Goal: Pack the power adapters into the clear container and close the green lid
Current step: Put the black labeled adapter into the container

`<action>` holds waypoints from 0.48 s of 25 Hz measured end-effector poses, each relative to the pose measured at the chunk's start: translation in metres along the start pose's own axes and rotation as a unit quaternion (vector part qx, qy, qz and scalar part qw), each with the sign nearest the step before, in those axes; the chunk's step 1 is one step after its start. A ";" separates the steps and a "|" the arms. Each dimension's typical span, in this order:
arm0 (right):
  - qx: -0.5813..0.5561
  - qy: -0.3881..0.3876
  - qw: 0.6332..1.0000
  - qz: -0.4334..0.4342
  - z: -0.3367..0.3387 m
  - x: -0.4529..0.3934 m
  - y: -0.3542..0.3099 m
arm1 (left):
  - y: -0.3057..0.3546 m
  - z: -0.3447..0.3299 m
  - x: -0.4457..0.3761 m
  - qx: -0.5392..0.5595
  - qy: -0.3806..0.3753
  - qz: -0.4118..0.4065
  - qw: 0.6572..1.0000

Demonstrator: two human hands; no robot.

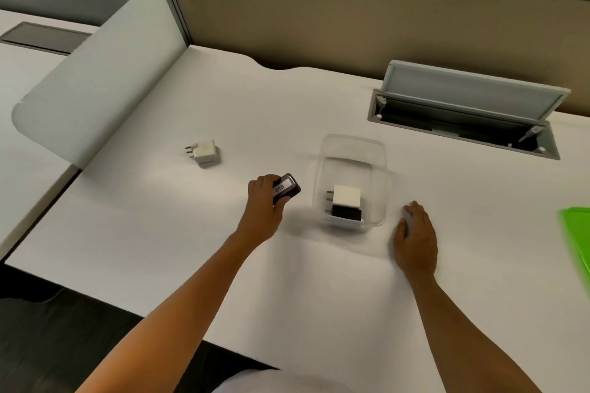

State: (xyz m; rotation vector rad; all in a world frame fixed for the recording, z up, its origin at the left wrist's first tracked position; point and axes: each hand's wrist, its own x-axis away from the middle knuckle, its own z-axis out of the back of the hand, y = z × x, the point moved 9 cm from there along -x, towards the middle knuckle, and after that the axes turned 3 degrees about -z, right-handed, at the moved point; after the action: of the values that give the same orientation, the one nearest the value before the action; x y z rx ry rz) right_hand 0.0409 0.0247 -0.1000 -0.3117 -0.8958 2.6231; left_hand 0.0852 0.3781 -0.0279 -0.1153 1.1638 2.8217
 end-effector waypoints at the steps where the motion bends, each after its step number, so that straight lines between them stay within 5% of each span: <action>1: 0.002 0.000 1.000 -0.003 0.000 -0.001 0.000 | 0.022 -0.004 -0.009 0.013 0.001 -0.026 1.000; 5: 0.006 0.002 1.000 -0.003 0.000 -0.001 0.001 | 0.098 -0.027 -0.039 0.011 -0.017 -0.143 0.989; 12: 0.011 0.001 1.000 -0.002 0.003 -0.003 -0.003 | 0.118 -0.123 -0.085 -0.198 -0.239 -0.202 0.929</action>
State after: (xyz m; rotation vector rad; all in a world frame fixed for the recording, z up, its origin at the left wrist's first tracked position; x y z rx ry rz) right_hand 0.0440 0.0244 -0.0954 -0.3051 -0.8656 2.6267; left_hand 0.1611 0.2036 -0.0239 0.2639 0.4042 2.4627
